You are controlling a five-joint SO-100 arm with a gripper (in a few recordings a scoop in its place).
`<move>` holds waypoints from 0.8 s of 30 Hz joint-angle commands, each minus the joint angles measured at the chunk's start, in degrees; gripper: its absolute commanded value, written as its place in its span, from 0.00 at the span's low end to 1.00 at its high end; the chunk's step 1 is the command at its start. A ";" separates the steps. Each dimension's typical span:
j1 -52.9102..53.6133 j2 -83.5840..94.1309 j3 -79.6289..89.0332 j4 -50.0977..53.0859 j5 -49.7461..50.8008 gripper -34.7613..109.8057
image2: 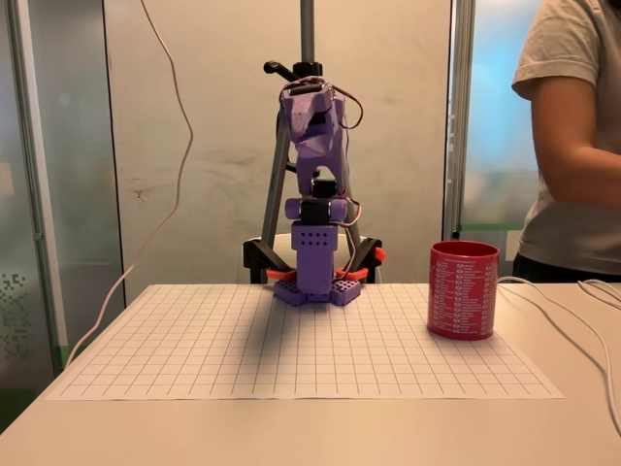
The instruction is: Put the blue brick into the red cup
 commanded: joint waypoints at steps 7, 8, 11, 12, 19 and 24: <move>-7.21 0.26 27.51 -3.87 3.25 0.24; -7.12 0.26 28.65 -3.87 3.60 0.24; -7.12 0.26 31.99 -3.25 4.39 0.24; -7.12 0.26 33.40 -3.25 4.39 0.24; -6.68 0.26 35.24 -3.43 6.50 0.24; -6.15 0.26 35.33 -3.60 7.12 0.24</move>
